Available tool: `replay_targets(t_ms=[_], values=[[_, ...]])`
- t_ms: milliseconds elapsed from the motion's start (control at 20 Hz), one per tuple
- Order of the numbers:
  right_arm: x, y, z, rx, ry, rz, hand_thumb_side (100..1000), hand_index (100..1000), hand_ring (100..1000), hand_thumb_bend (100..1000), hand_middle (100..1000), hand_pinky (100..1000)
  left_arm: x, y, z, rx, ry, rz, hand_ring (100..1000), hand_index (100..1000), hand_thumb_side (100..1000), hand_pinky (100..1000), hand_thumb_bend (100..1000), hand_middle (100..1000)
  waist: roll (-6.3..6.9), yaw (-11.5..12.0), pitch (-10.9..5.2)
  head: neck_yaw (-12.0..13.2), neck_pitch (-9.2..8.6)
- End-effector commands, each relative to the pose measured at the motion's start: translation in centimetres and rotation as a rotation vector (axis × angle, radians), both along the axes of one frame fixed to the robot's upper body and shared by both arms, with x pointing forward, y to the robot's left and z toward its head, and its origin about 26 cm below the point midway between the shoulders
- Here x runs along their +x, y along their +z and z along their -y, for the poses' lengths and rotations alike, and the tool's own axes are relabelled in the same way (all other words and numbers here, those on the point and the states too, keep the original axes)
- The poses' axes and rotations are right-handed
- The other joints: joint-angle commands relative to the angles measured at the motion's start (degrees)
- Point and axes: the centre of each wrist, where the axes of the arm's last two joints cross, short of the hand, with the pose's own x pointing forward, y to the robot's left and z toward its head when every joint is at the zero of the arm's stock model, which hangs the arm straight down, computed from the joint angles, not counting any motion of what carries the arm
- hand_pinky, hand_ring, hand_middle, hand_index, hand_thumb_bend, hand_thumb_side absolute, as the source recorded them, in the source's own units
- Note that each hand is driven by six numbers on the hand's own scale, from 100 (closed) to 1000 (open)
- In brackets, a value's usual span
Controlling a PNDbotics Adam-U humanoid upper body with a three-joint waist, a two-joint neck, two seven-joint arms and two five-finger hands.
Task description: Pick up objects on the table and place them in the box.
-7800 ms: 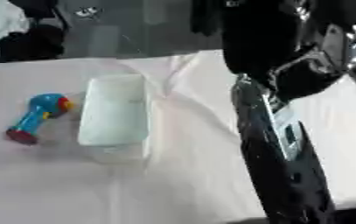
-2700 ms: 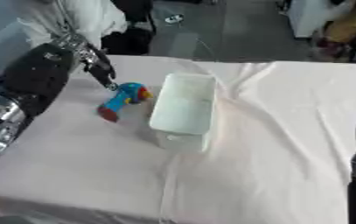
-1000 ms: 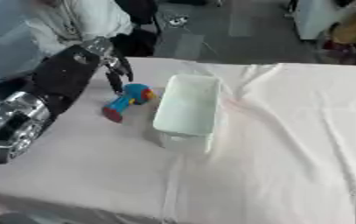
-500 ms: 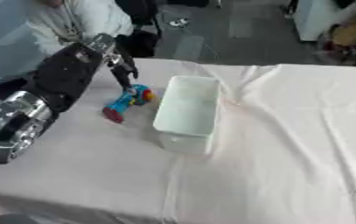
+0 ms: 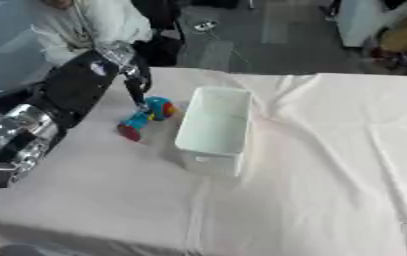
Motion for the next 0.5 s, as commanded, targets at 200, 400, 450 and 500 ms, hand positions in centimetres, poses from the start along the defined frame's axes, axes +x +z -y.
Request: replay_targets(t_ms=[200, 400, 450, 500], values=[[-0.2, 0.5, -0.1, -0.001, 0.002, 0.020, 1000, 618, 376, 100, 461, 313, -0.3, -0.1, -1.5, 0.135, -0.030, -0.261, 705, 898, 1000, 547, 919, 604, 0.04, 0.21, -0.81, 1.22, -0.03], [-0.2, 0.4, 0.0, -0.003, -0.002, 0.015, 1000, 618, 373, 100, 461, 312, -1.1, -2.0, -3.2, 0.083, 0.005, -0.327, 730, 927, 1000, 561, 894, 668, 0.08, 0.49, -0.98, 1.24, -0.03], [-0.2, 0.4, 0.1, -0.004, -0.004, 0.014, 1000, 618, 374, 100, 461, 312, -1.4, -2.5, -3.8, 0.059, 0.021, -0.345, 772, 967, 1000, 582, 857, 756, 0.10, 0.60, -1.02, 1.28, -0.03], [-0.2, 0.4, 0.1, -0.004, -0.006, 0.014, 1000, 617, 374, 100, 461, 312, -1.8, -3.0, -4.4, 0.027, 0.042, -0.363, 807, 996, 1000, 610, 836, 794, 0.11, 0.69, -1.06, 1.31, -0.03]])
